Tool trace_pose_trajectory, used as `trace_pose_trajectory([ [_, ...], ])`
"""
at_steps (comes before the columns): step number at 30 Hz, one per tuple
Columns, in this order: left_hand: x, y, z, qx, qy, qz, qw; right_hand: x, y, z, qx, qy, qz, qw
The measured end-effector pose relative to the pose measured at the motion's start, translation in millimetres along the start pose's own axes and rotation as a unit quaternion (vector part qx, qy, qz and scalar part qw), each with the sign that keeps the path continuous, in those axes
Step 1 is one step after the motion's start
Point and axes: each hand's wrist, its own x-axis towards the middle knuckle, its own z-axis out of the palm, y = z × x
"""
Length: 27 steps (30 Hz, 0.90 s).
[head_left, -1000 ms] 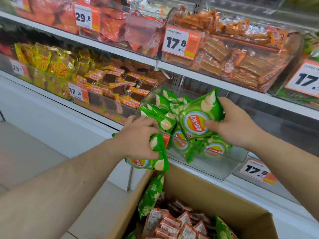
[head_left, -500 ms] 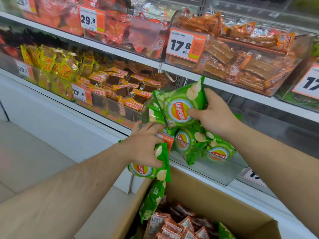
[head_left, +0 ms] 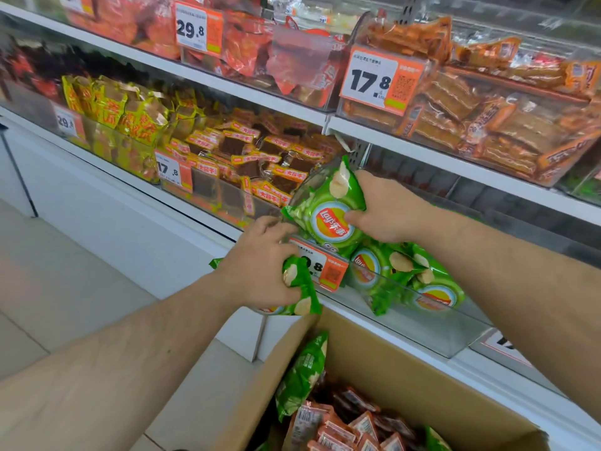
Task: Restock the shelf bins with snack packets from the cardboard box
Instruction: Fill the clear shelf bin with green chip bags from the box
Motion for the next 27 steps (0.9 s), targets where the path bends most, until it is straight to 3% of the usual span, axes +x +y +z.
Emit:
trace_pose_trajectory([
  [8,-1.4,3.4,-5.0,-0.129,0.009,-0.065,0.989,8.2,-23.2,-8.2,-0.197,-0.040,0.009,0.979],
  [14,1.0,9.4,-4.6,-0.168,0.017,-0.076,0.983,16.2,-17.5,3.2,-0.090,-0.024,-0.039,0.995],
  [19,0.9,9.8,-3.9,-0.182,0.021,-0.079,0.980,22.3,-4.9,13.7,-0.032,-0.035,-0.028,0.998],
  [27,1.7,10.7,-1.0,-0.167,0.039,-0.079,0.982,34.2,-25.0,37.4,-0.130,-0.048,-0.064,0.988],
])
